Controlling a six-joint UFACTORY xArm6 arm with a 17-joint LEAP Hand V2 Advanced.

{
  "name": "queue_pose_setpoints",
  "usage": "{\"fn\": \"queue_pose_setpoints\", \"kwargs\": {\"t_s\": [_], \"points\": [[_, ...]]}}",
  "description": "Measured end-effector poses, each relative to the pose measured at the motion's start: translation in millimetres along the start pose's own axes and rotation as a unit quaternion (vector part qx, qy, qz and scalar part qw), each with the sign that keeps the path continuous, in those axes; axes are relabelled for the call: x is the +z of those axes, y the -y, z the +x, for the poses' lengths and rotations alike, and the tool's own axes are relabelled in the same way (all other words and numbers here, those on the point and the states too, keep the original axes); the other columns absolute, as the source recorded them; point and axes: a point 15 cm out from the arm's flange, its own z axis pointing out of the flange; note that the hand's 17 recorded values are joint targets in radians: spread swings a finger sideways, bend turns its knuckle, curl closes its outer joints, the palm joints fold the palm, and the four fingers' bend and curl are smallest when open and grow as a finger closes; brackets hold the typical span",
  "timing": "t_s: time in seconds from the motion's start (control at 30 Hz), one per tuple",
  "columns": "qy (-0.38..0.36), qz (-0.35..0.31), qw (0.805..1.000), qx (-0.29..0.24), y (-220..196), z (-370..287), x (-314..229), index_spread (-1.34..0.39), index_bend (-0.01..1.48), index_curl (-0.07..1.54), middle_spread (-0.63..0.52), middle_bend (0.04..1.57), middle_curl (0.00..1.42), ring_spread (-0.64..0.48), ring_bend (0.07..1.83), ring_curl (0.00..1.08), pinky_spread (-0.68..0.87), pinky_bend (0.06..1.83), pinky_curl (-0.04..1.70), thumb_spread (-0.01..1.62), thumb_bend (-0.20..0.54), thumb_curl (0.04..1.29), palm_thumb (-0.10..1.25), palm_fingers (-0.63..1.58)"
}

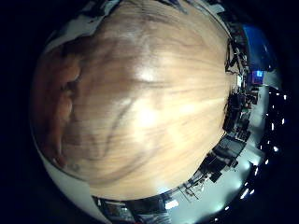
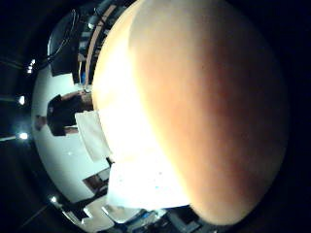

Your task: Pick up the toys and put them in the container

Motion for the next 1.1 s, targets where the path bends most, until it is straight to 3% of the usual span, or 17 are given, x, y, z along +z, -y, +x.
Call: {"fn": "queue_pose_setpoints", "kwargs": {"t_s": [0.27,0.67,1.1], "points": [[-0.022,0.036,0.999,-0.002,-0.2,-2.1,-50.3,-0.53,0.35,0.27,-0.43,0.7,0.56,-0.34,1.16,0.43,-0.43,1.34,0.31,1.06,0.156,0.41,1.01,1.17],[-0.035,0.059,0.998,-0.012,-23.0,-24.7,-122.9,-0.55,0.41,0.4,-0.45,0.75,0.61,-0.35,1.17,0.46,-0.47,1.28,0.36,1.0,0.063,0.4,1.08,1.17],[-0.03,0.107,0.988,-0.112,-27.3,-153.4,-209.6,-0.56,0.38,0.49,-0.44,0.76,0.63,-0.36,1.17,0.47,-0.48,1.25,0.4,0.98,-0.011,0.4,1.14,1.17]]}}
